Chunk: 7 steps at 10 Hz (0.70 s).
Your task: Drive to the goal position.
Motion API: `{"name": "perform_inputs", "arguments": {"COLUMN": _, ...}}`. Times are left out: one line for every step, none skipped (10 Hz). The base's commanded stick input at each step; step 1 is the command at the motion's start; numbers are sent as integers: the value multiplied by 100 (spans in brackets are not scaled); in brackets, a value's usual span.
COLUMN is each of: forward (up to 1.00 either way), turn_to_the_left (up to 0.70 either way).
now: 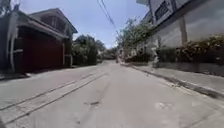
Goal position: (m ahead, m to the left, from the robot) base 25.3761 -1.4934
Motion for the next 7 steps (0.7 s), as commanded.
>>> {"name": "perform_inputs", "arguments": {"forward": 100, "turn_to_the_left": 1}}
{"name": "perform_inputs", "arguments": {"forward": 100, "turn_to_the_left": 1}}
{"name": "perform_inputs", "arguments": {"forward": 100, "turn_to_the_left": 1}}
{"name": "perform_inputs", "arguments": {"forward": 100, "turn_to_the_left": -7}}
{"name": "perform_inputs", "arguments": {"forward": 100, "turn_to_the_left": -39}}
{"name": "perform_inputs", "arguments": {"forward": 100, "turn_to_the_left": -39}}
{"name": "perform_inputs", "arguments": {"forward": 100, "turn_to_the_left": -6}}
